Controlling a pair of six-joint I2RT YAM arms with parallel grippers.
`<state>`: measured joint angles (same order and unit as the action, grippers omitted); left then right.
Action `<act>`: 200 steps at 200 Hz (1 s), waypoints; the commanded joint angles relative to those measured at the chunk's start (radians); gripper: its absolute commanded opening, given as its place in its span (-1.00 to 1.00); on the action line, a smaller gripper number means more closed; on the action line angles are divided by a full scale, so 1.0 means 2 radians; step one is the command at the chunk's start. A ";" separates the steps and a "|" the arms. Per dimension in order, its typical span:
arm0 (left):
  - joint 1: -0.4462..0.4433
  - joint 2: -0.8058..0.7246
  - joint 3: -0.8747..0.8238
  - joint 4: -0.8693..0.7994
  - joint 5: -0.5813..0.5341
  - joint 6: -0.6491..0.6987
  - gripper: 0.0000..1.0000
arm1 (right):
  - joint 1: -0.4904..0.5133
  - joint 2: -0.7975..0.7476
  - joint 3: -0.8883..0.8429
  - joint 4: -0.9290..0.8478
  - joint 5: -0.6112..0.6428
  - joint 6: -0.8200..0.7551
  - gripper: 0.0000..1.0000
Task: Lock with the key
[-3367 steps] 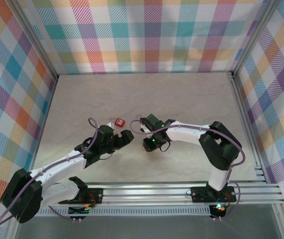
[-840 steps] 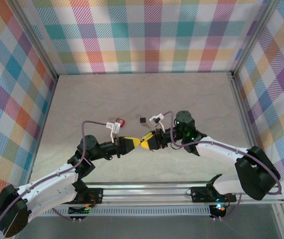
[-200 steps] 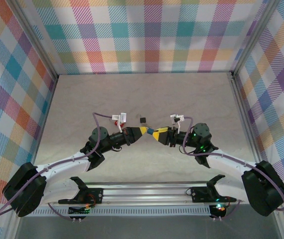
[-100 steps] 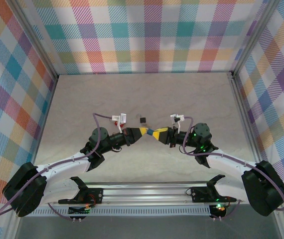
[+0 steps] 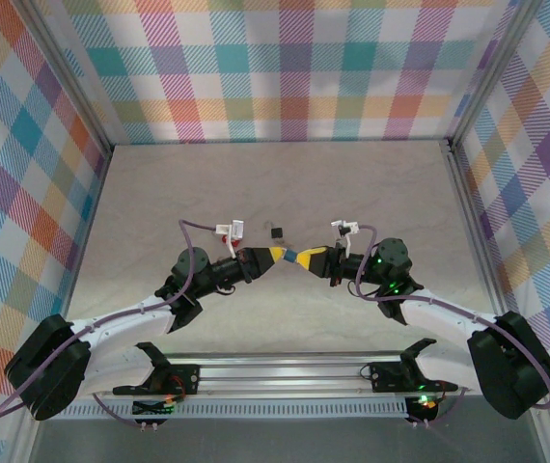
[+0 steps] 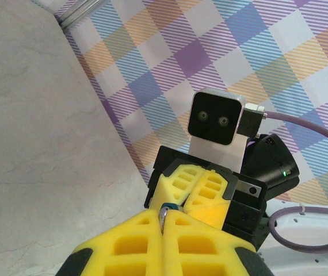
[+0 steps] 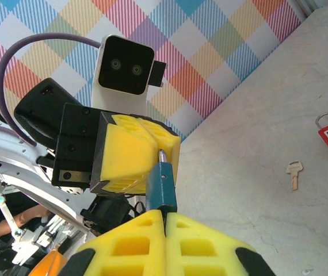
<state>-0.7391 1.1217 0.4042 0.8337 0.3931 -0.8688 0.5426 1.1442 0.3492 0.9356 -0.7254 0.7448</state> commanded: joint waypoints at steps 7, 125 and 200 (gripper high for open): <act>-0.004 -0.016 -0.013 0.041 -0.010 0.003 -1.00 | -0.001 -0.004 0.008 0.012 0.004 -0.001 -1.00; 0.000 -0.033 -0.037 0.079 -0.045 -0.005 -1.00 | -0.001 -0.034 -0.034 0.014 0.046 0.008 -1.00; 0.011 -0.041 -0.040 0.081 -0.042 -0.014 -1.00 | -0.001 -0.064 -0.037 -0.021 0.039 -0.005 -1.00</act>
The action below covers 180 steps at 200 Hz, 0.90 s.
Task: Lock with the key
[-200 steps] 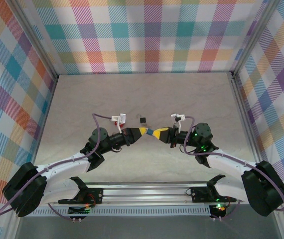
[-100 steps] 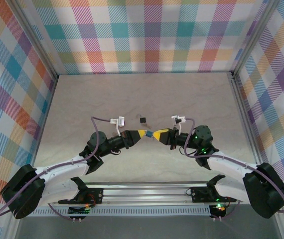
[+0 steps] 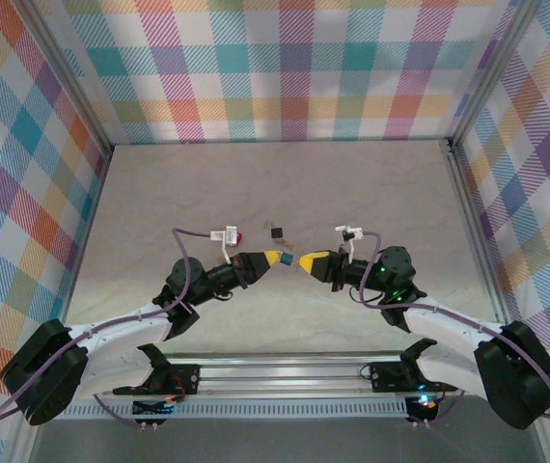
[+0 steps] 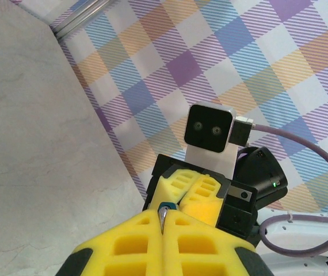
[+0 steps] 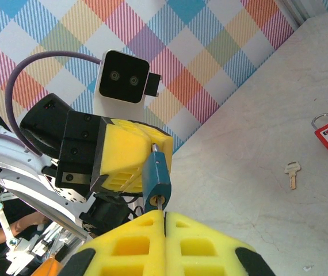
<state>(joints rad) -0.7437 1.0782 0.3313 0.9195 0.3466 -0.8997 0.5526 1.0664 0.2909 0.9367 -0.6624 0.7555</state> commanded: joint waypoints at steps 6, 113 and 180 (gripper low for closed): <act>0.014 -0.021 -0.004 0.037 -0.019 0.002 -1.00 | -0.006 -0.031 -0.008 -0.030 0.009 -0.014 -1.00; 0.017 -0.010 0.004 0.027 -0.006 0.003 -1.00 | -0.006 -0.041 -0.008 -0.052 0.015 -0.023 -1.00; 0.019 0.013 0.038 -0.122 0.036 0.071 -1.00 | -0.006 -0.138 -0.014 -0.195 0.111 -0.041 -1.00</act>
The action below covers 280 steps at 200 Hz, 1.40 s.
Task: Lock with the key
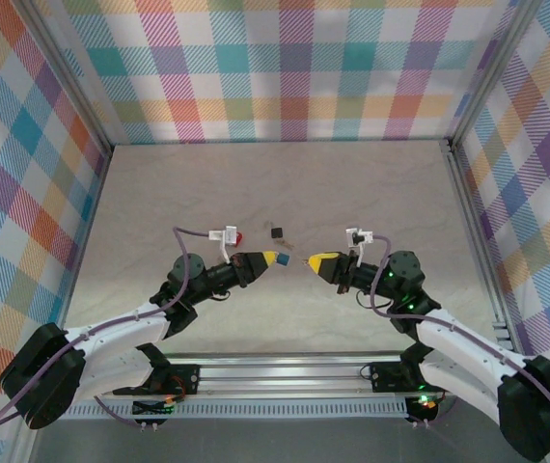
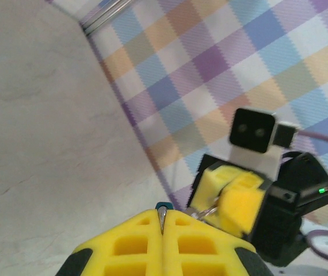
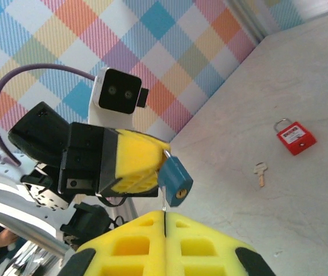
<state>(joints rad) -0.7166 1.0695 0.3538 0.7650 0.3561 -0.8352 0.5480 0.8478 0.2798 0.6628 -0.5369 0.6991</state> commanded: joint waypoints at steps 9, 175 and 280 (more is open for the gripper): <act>0.006 0.034 0.029 -0.042 0.041 0.040 -1.00 | -0.003 -0.040 -0.011 -0.066 0.056 -0.014 -1.00; -0.003 0.333 0.172 -0.121 0.140 0.095 -1.00 | -0.005 -0.126 -0.036 -0.161 0.143 -0.027 -1.00; -0.032 0.407 0.324 -0.343 0.076 0.202 -1.00 | -0.007 -0.161 -0.041 -0.189 0.163 -0.028 -1.00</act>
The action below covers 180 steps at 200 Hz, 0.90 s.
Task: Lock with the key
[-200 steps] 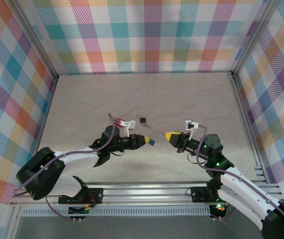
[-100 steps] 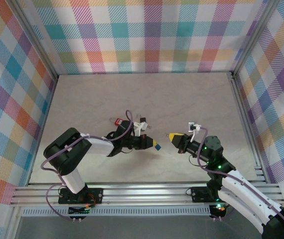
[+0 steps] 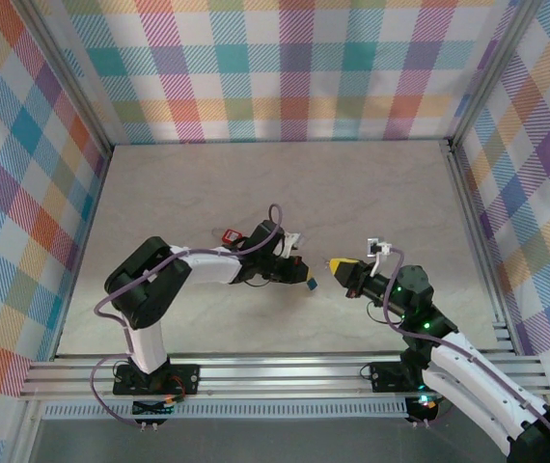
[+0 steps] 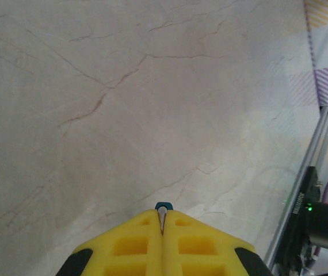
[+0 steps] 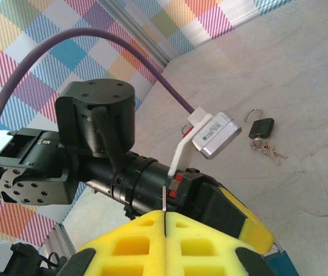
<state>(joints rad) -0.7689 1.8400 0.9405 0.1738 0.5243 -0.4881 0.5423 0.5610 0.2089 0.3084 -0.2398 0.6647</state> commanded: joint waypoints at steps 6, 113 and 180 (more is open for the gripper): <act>-0.006 0.028 0.039 -0.053 -0.008 0.031 -1.00 | -0.004 -0.021 -0.005 -0.016 0.018 -0.011 -1.00; -0.006 0.077 0.117 -0.138 -0.029 0.080 -0.62 | -0.008 -0.058 -0.008 -0.093 0.112 0.005 -1.00; -0.006 0.044 0.127 -0.156 -0.056 0.091 -0.29 | -0.009 -0.009 -0.009 -0.067 0.106 0.014 -1.00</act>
<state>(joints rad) -0.7719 1.9759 1.1744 -0.1020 0.4503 -0.3244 0.5301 0.5125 0.2016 0.1333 -0.0334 0.6758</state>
